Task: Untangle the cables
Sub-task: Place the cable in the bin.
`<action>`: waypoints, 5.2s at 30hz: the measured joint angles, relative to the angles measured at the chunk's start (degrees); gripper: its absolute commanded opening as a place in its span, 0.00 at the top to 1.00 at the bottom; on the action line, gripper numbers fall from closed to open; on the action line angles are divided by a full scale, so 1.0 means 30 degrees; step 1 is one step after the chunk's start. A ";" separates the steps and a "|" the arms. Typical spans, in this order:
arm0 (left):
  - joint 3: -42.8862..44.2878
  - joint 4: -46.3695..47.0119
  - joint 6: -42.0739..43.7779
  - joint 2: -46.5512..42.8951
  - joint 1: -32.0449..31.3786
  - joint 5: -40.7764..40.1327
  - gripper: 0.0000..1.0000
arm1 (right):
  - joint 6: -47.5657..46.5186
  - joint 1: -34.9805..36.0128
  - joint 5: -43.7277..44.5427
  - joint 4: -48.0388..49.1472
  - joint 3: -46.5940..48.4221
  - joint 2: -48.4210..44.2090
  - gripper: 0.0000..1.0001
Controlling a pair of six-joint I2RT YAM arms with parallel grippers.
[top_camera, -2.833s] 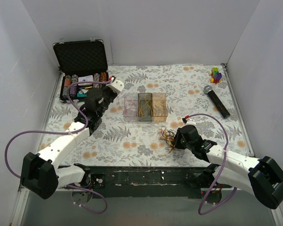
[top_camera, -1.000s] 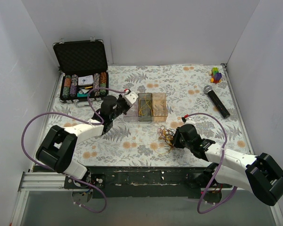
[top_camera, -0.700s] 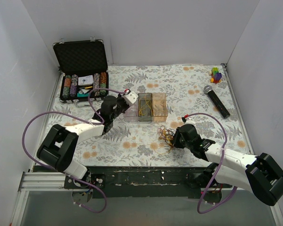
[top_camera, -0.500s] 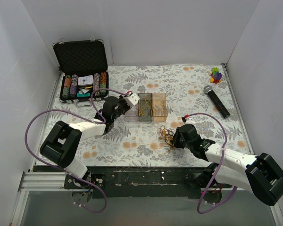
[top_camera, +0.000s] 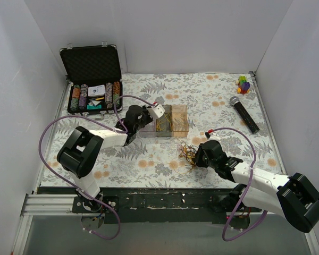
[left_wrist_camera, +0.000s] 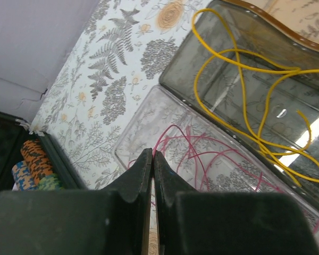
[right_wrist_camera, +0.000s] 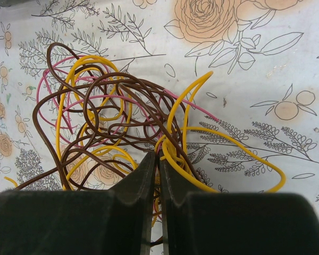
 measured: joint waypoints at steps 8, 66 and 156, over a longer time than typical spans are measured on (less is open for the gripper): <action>0.0940 -0.3279 0.0233 -0.0044 -0.0313 0.1195 0.63 | 0.0007 0.0000 0.0000 0.0000 0.0000 -0.0007 0.85; -0.4677 -0.5960 0.3628 -0.5078 0.4393 0.7439 0.56 | -0.0015 0.0000 -0.0058 -0.0168 0.0007 -0.0109 0.85; -0.0532 -1.3748 0.3286 -0.7570 -0.4932 1.1519 0.35 | -0.0029 0.0000 -0.0036 0.0379 -0.0240 -0.0160 0.85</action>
